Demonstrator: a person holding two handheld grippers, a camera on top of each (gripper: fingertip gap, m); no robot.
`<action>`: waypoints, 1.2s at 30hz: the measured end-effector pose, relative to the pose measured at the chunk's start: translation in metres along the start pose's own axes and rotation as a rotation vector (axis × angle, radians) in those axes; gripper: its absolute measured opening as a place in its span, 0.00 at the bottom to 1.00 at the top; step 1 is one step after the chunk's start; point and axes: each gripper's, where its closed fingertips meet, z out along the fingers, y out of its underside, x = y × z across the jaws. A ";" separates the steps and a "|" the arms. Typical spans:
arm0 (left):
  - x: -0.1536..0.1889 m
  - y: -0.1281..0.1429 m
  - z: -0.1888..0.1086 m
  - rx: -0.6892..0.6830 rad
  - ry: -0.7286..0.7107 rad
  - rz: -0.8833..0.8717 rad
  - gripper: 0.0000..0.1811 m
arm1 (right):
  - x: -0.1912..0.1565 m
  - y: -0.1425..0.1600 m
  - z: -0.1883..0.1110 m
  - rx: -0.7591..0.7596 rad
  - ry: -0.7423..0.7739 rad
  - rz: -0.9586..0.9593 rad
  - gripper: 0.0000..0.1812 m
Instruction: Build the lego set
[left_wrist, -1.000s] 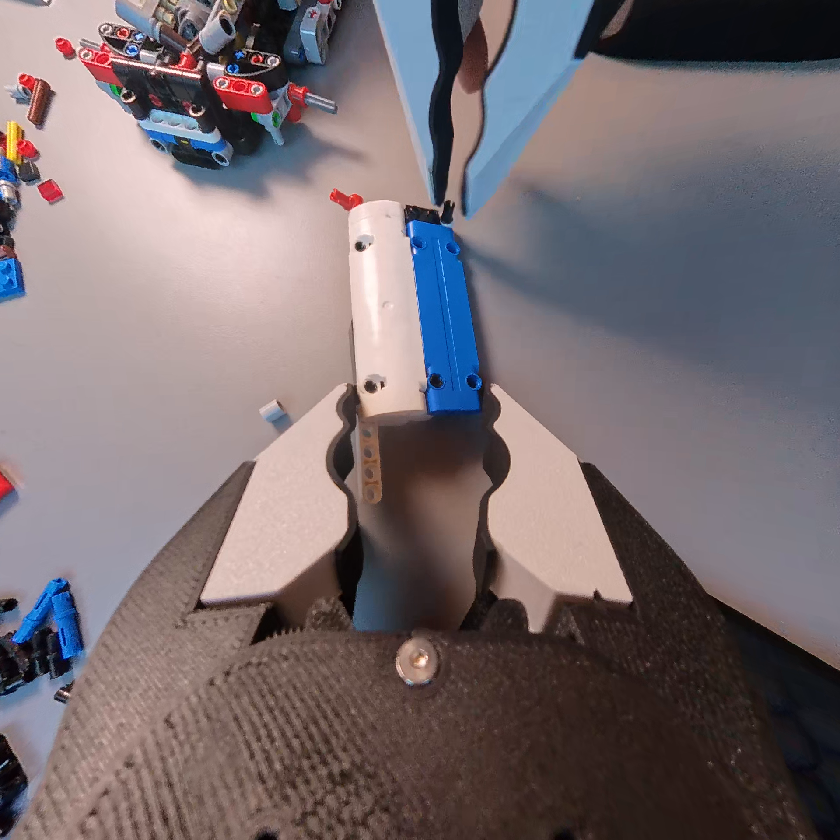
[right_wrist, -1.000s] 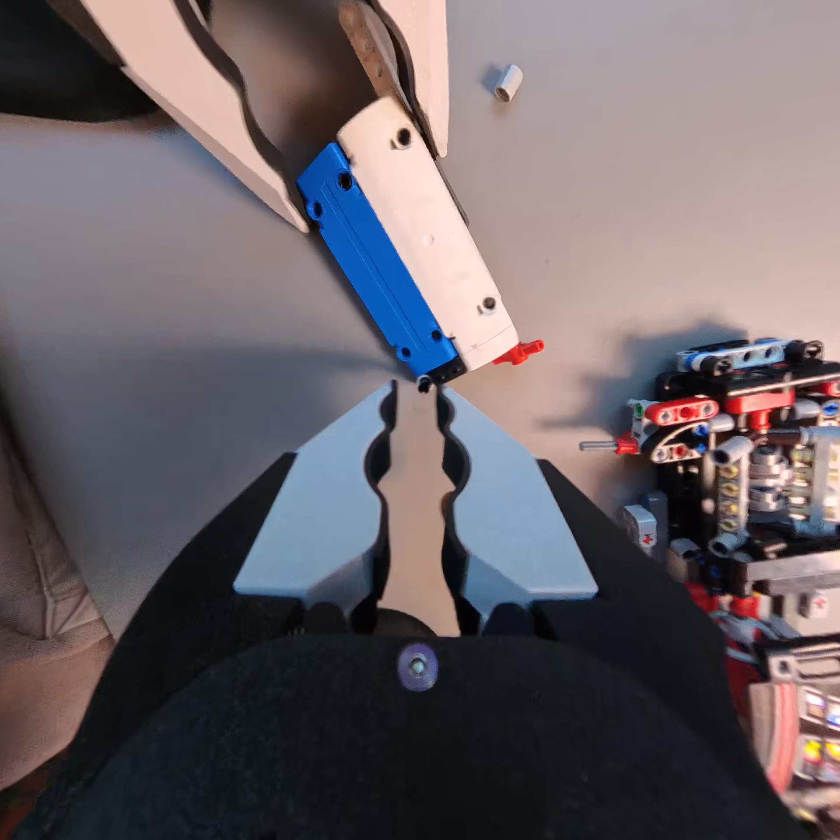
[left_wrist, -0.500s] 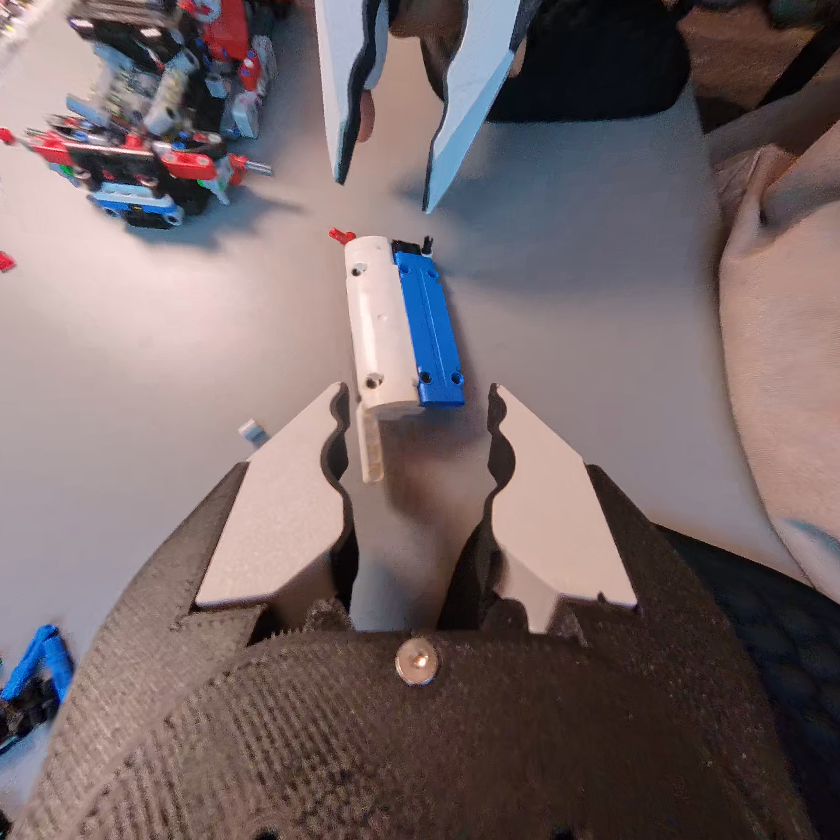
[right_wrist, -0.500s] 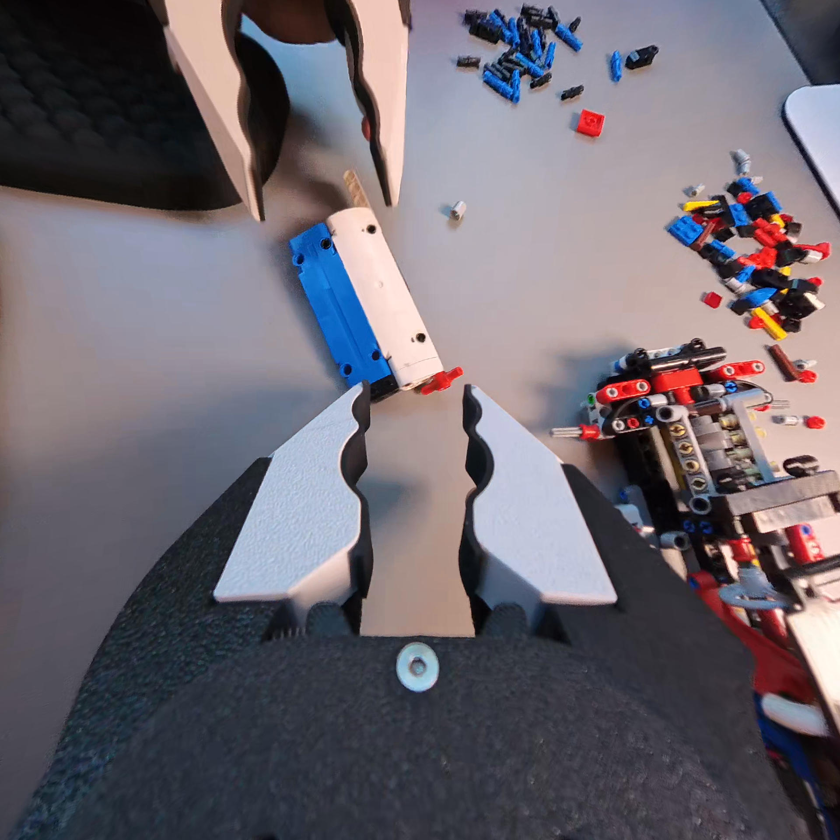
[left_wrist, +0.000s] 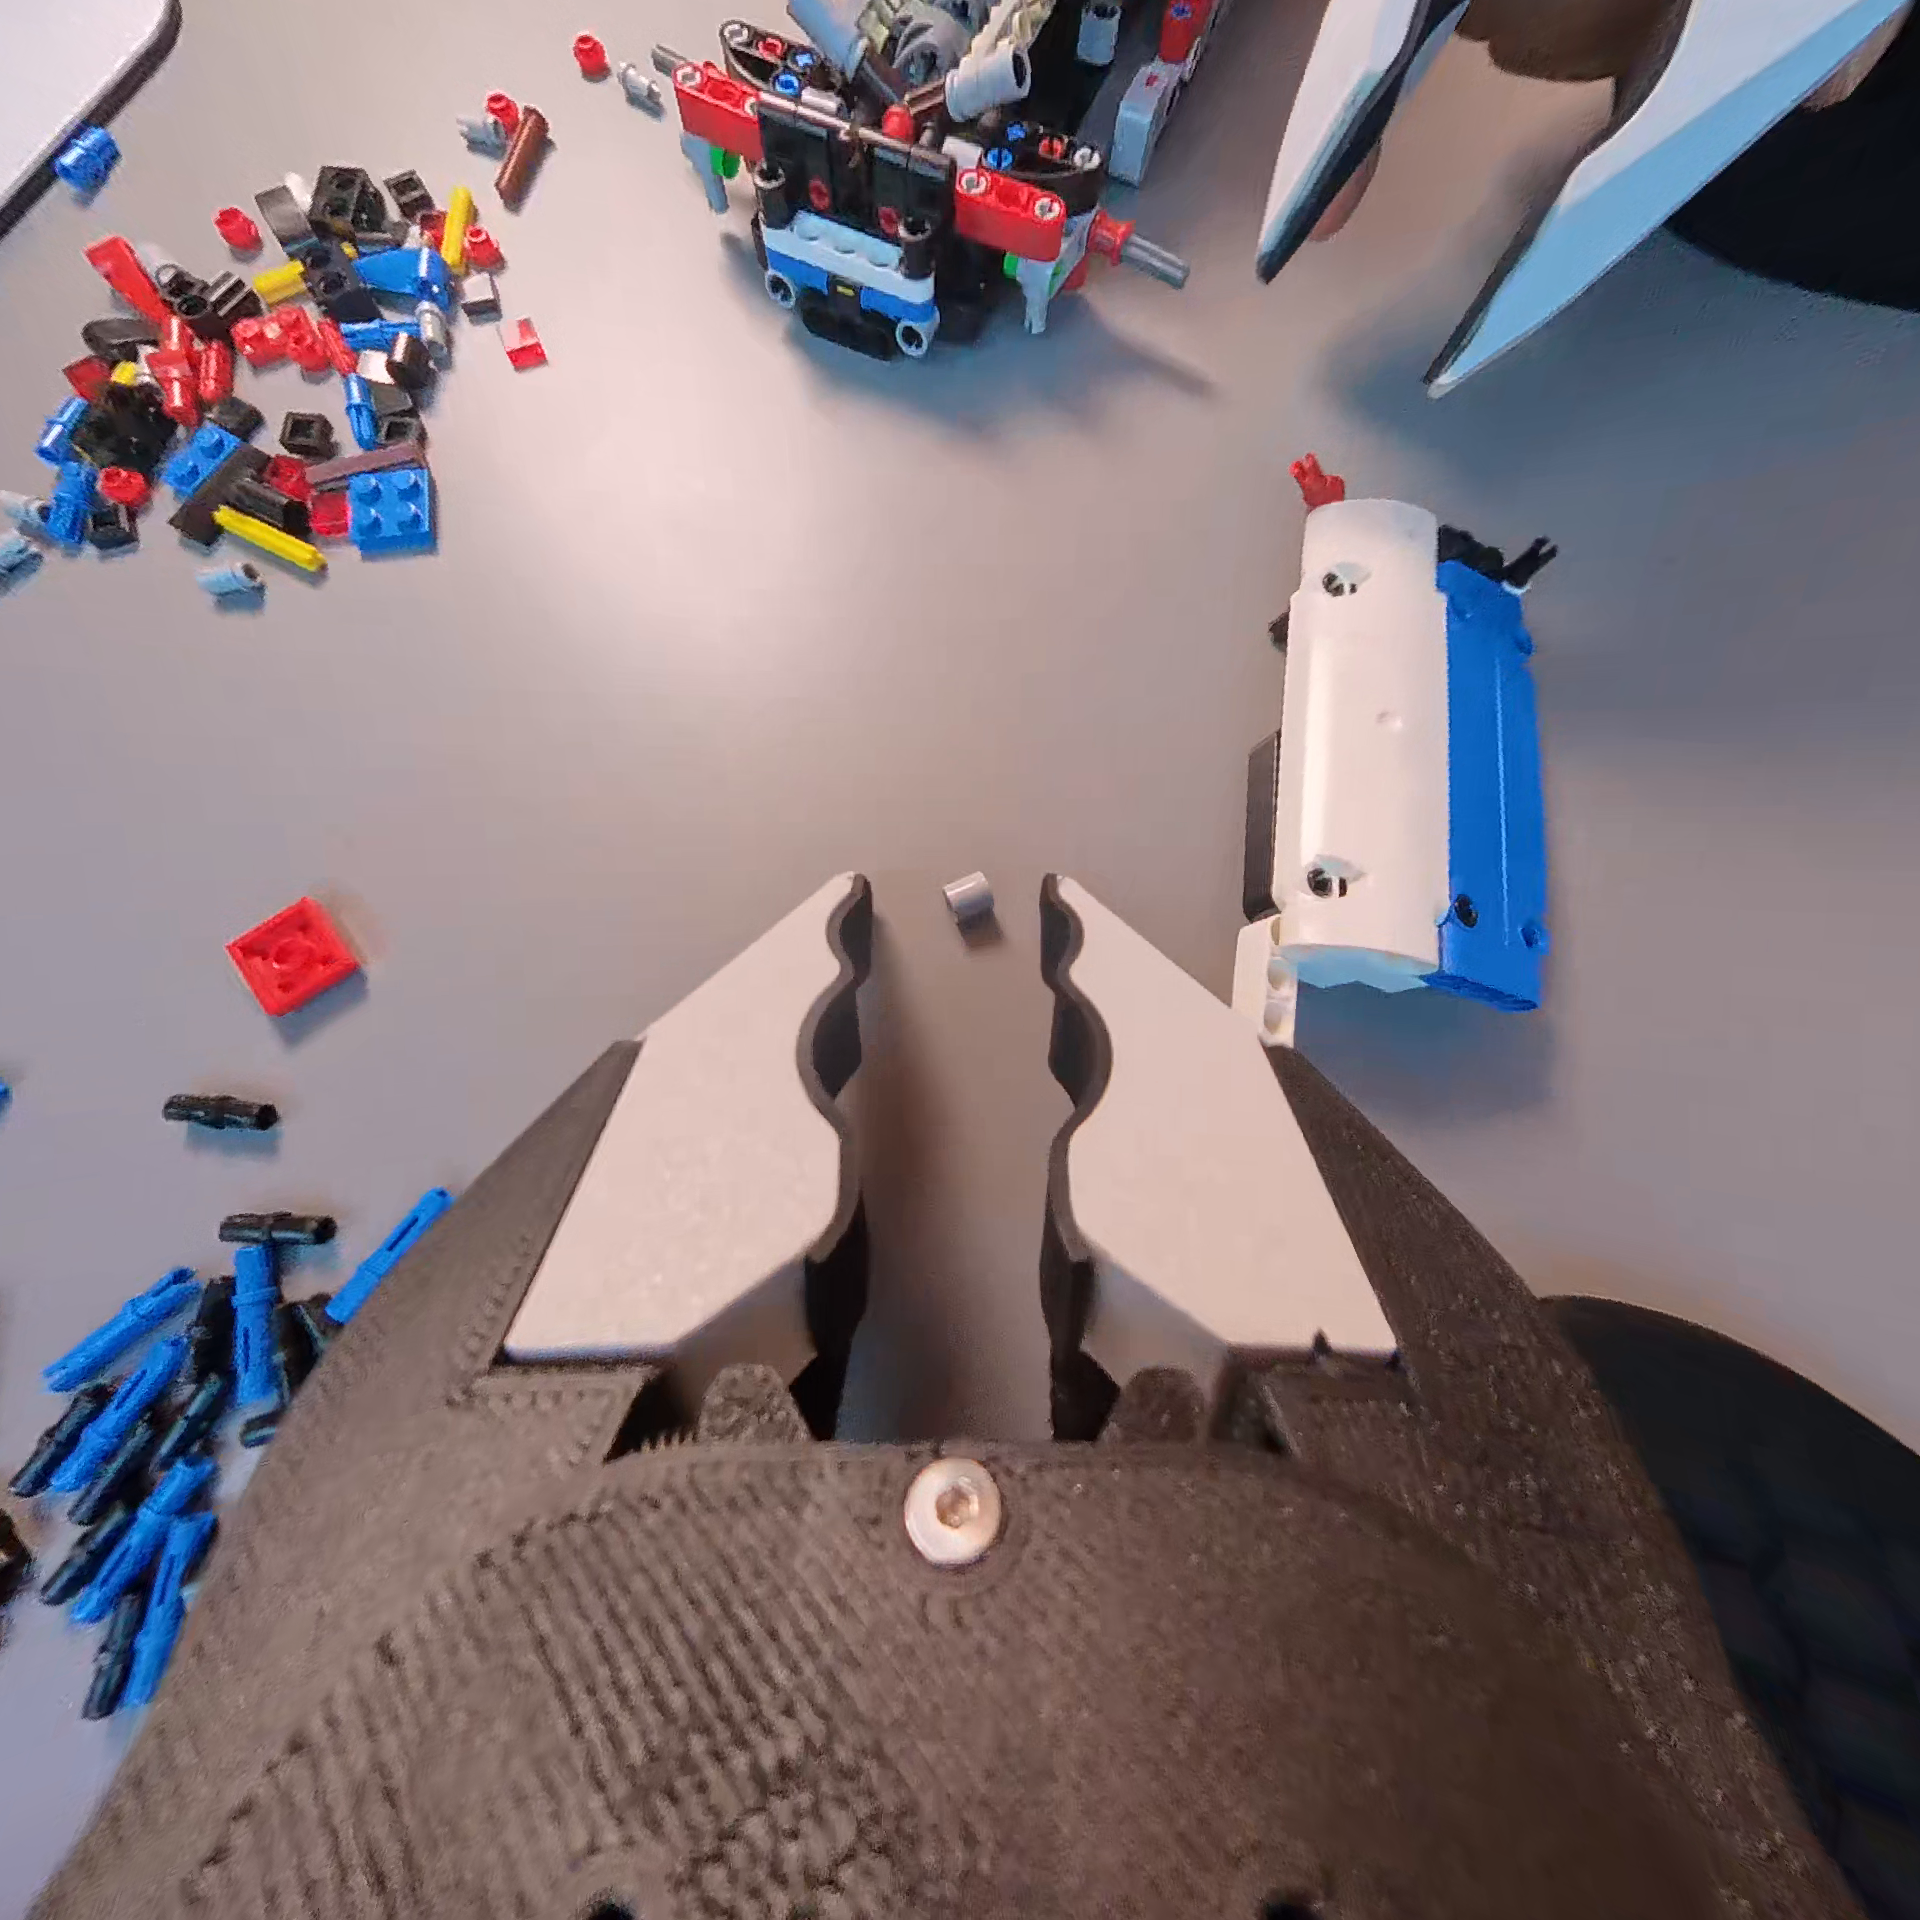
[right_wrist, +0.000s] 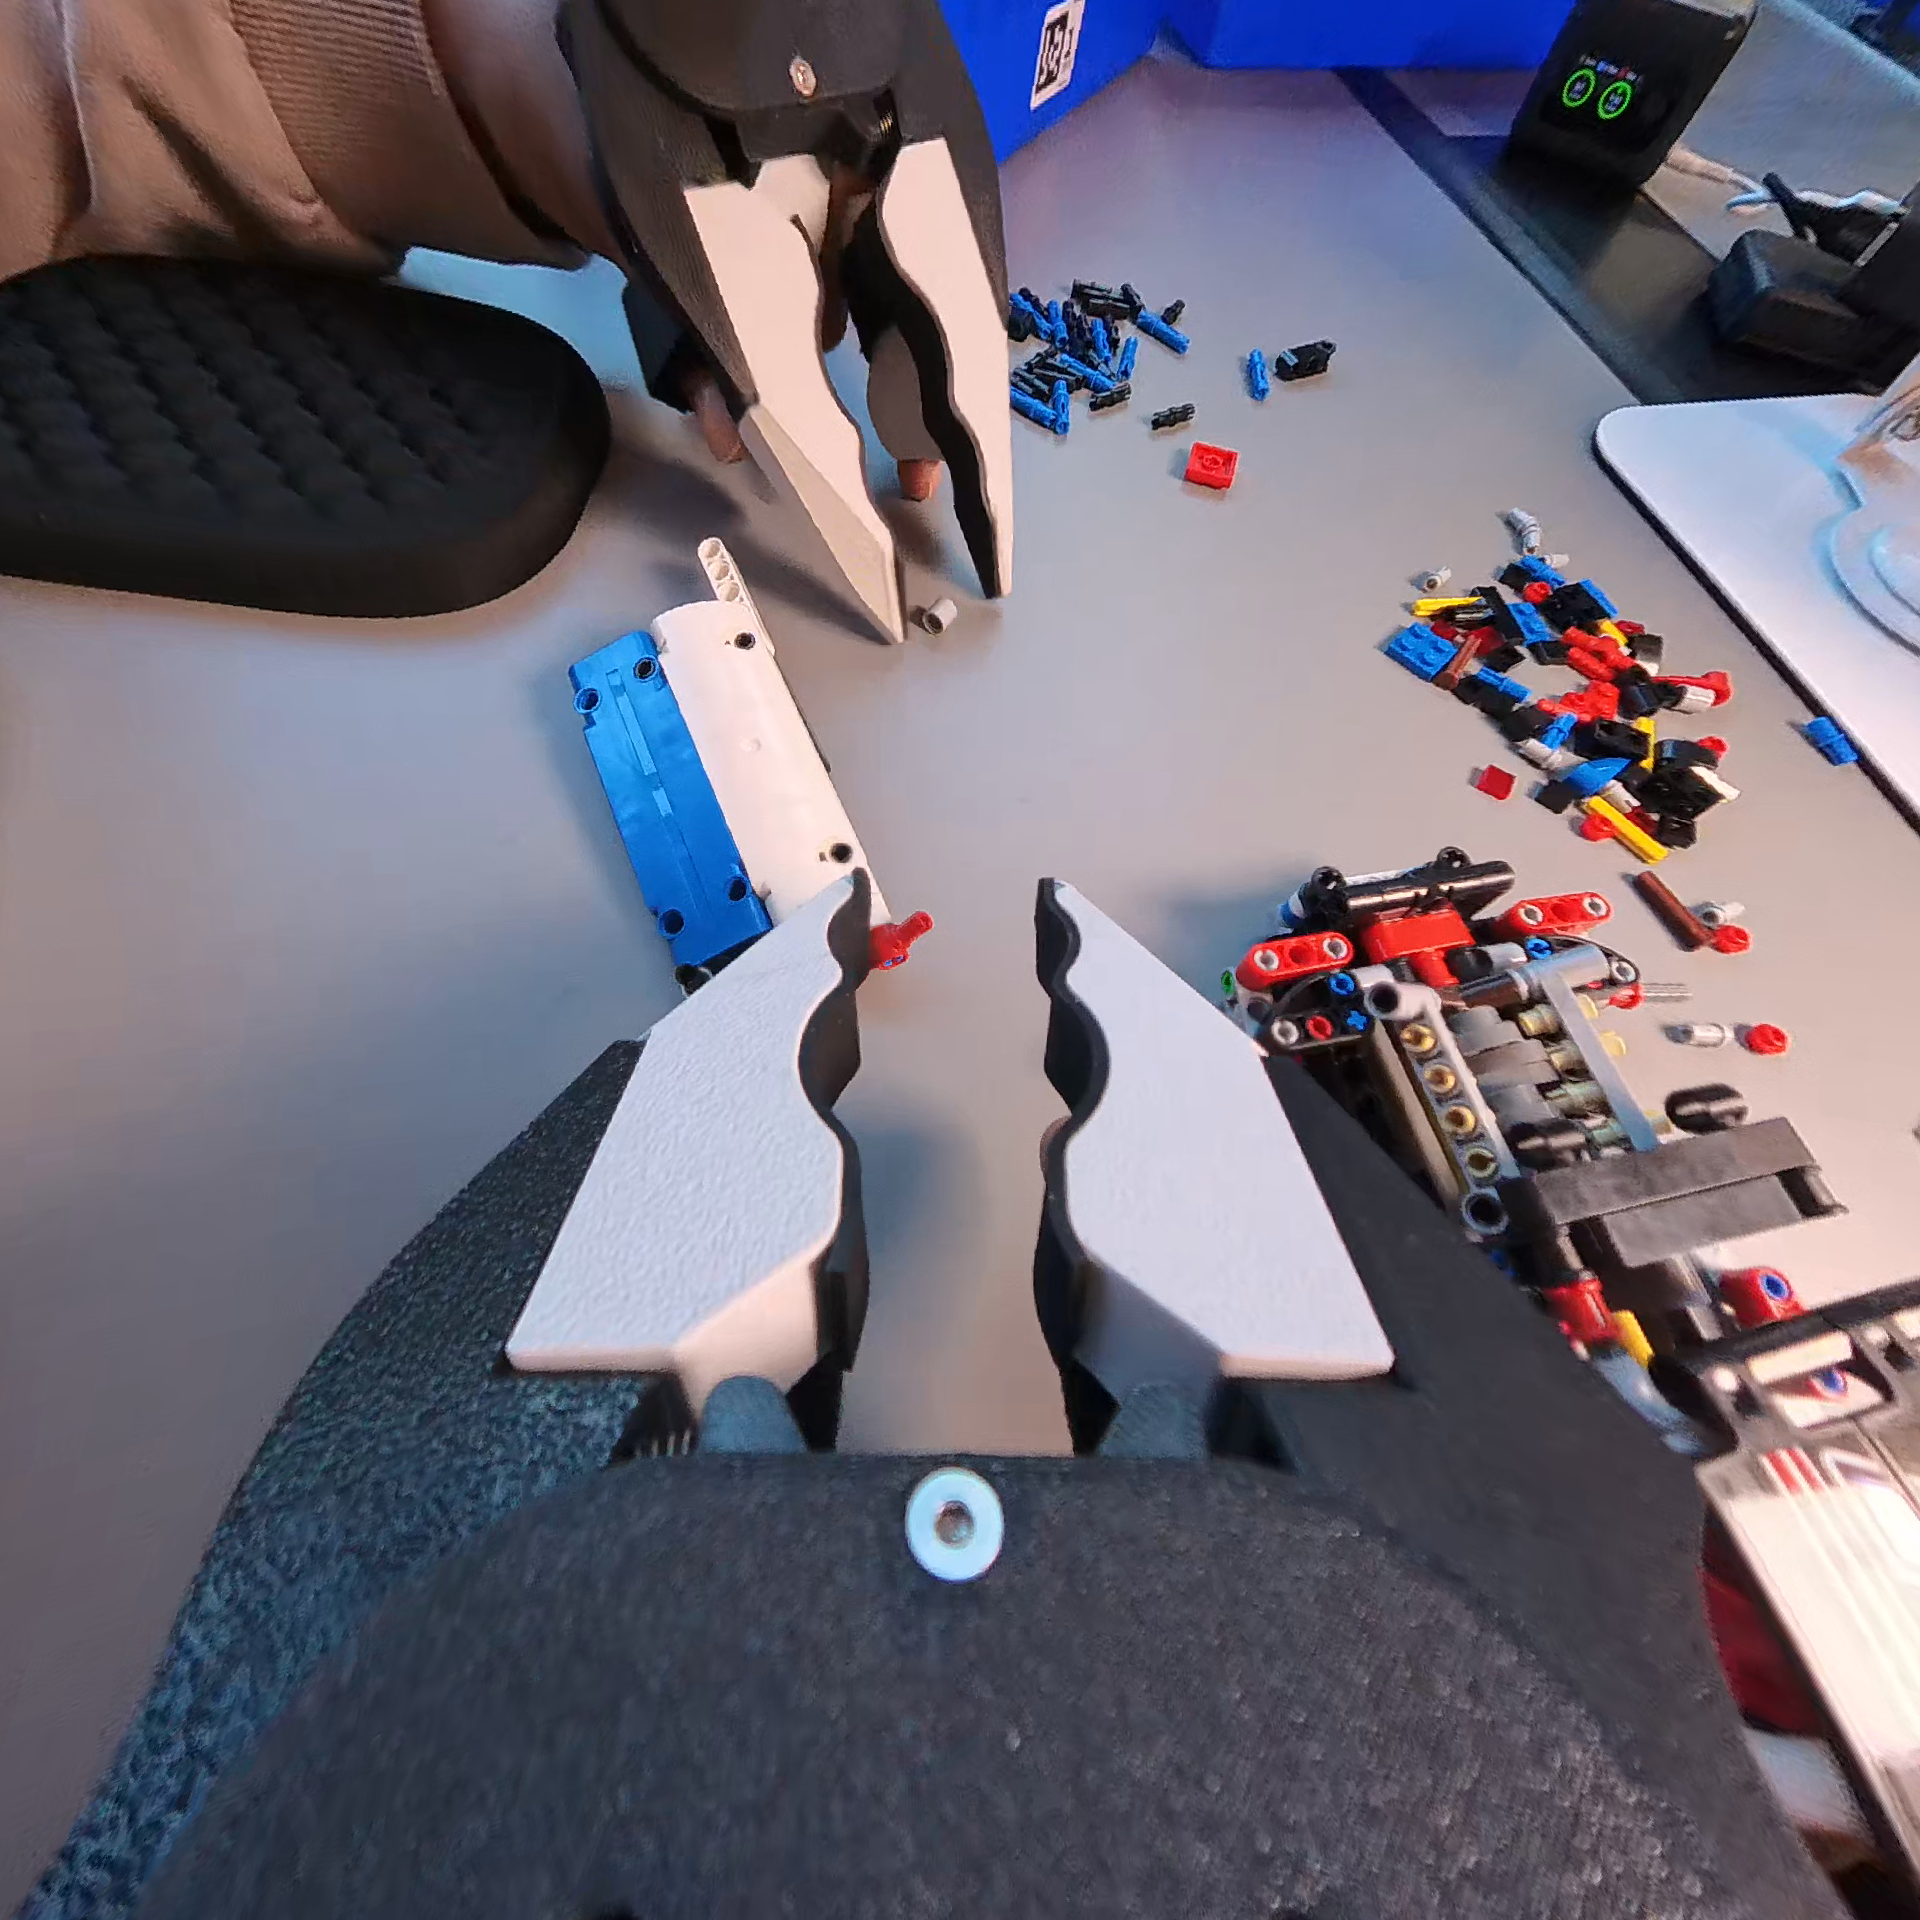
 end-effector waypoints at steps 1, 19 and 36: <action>0.000 0.000 0.001 -0.015 -0.008 0.016 0.15 | 0.000 0.000 -0.002 0.007 0.003 -0.001 0.16; 0.085 -0.106 -0.032 0.457 0.697 -0.458 0.03 | -0.030 -0.068 -0.020 0.281 0.135 -0.311 0.09; 0.092 -0.103 -0.033 0.484 0.812 -0.542 0.03 | -0.040 -0.066 -0.009 0.270 0.102 -0.338 0.04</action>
